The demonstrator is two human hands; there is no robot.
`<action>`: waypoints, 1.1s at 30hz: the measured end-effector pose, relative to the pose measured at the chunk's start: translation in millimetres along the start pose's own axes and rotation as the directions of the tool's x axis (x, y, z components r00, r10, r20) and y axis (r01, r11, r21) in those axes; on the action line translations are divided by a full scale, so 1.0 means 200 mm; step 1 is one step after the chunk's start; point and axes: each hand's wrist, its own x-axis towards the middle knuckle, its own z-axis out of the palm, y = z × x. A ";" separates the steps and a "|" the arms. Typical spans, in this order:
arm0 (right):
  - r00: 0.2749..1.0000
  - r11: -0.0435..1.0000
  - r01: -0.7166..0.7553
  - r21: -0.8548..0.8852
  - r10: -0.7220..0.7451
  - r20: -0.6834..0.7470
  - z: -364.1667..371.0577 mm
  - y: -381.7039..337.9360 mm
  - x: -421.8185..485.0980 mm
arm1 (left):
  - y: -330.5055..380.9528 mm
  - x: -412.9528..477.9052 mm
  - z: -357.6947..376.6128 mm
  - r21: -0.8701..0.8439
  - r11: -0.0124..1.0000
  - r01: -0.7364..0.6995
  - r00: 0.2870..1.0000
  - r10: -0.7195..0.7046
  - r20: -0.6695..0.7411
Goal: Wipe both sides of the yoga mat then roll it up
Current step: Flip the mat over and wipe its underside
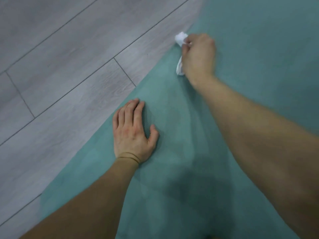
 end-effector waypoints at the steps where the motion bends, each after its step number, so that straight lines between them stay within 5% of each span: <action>1: 0.987 0.987 0.140 0.079 -0.146 0.070 0.05 -0.07 -0.17 | 0.00 0.00 0.00 0.004 1.000 0.006 1.000 -0.006 0.007; 3: 0.862 0.871 0.404 0.279 -0.465 0.203 0.14 -0.16 -0.50 | 0.00 0.00 0.00 -0.007 1.000 0.017 1.000 -0.017 0.004; 5: 0.728 0.785 0.539 0.305 -0.617 0.300 0.14 -0.09 -0.54 | 0.00 0.00 0.00 -0.021 0.999 0.029 1.000 -0.029 -0.006; 7: 0.831 0.888 0.437 0.143 -0.459 0.314 0.05 0.02 -0.29 | 0.00 0.00 0.00 -0.012 1.000 0.029 1.000 -0.029 -0.006; 9: 0.971 0.985 0.164 -0.053 -0.151 0.185 -0.06 0.22 -0.02 | 0.01 0.00 -0.01 -0.008 1.000 0.014 1.000 -0.014 -0.007; 11: 0.997 0.990 -0.054 -0.128 0.060 0.049 -0.16 0.38 0.02 | 0.01 0.01 -0.01 -0.002 1.000 -0.005 1.000 0.005 0.005; 13: 0.998 0.999 -0.026 -0.046 0.029 0.057 -0.19 0.39 -0.23 | 0.02 0.01 -0.02 0.021 0.998 -0.060 0.998 0.059 0.017; 17: 0.907 0.951 0.217 0.222 -0.281 0.315 -0.23 0.41 -0.85 | 0.02 0.02 -0.03 0.057 0.973 -0.222 0.975 0.220 0.035; 21: 0.809 0.968 0.200 0.154 -0.252 0.531 -0.49 0.56 -0.97 | 0.04 0.02 -0.03 0.100 0.964 -0.246 0.968 0.239 0.078; 29: 0.897 0.991 0.128 -0.042 -0.098 0.430 -1.33 1.20 -1.03 | 0.39 -0.02 -0.07 0.272 0.952 -0.139 0.968 0.073 0.240; 33: 0.936 0.991 0.094 -0.100 -0.053 0.348 -1.59 1.46 -1.14 | 0.93 -0.19 0.00 0.082 0.938 -0.336 0.905 0.298 0.303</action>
